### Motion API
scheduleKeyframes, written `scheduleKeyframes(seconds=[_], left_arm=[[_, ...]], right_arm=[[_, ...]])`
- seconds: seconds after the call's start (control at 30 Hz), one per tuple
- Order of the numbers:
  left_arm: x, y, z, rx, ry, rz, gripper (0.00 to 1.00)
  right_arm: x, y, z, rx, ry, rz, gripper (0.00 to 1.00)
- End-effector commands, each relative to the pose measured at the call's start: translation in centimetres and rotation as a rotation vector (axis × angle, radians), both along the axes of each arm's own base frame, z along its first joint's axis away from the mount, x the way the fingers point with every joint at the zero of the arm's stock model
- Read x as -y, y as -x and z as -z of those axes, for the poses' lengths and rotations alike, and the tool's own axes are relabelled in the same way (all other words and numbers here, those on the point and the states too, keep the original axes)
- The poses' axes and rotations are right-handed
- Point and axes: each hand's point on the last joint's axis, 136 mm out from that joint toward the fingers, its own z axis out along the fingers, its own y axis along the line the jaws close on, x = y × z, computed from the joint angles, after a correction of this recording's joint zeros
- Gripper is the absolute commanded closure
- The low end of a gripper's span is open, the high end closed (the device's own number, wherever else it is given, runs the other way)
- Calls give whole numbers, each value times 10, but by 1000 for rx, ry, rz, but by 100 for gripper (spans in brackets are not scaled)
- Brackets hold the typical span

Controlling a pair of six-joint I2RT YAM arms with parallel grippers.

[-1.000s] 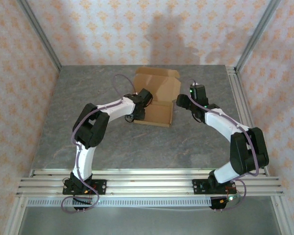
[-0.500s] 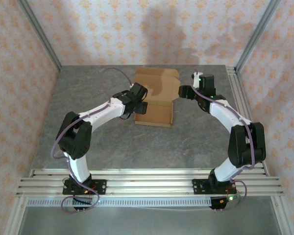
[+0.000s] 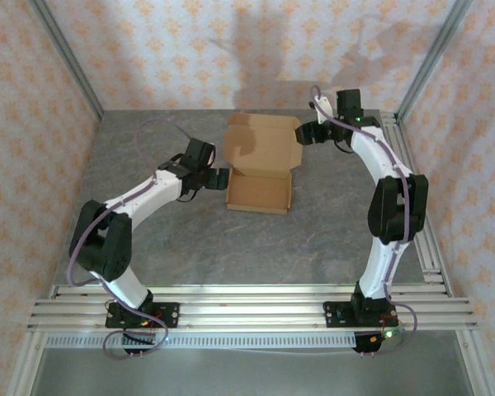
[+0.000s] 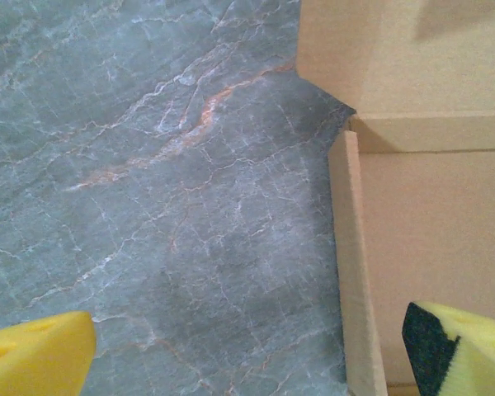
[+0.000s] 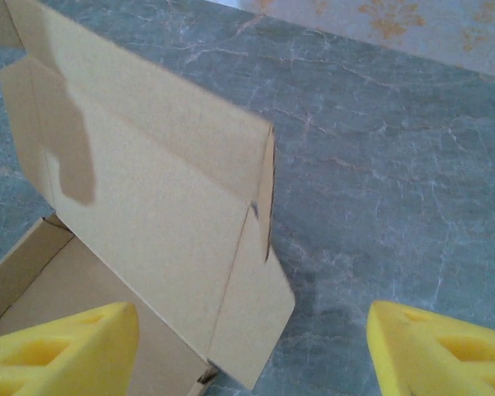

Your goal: Fold the paper box

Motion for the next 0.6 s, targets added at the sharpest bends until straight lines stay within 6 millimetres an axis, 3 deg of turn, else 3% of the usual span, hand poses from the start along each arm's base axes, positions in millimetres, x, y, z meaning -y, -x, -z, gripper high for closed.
scheduleKeyframes(seconds=[0.0,0.17,0.23,0.37,0.57], left_arm=[[6,-2,-30,114,8,74,3],[5,2,-33,139,13,87,3],[6,3,-33,143,22,91,3],[5,4,-32,139,20,91,2],[0,9,-32,141,5,79,2]], right_arm=[[-1,17,14,-125,23,-121,30],[-9,13,18,-214,8,-216,39],[-14,7,21,-225,-9,-252,49],[-19,-1,34,-257,-26,-277,58],[-19,3,41,-269,-9,-319,80]])
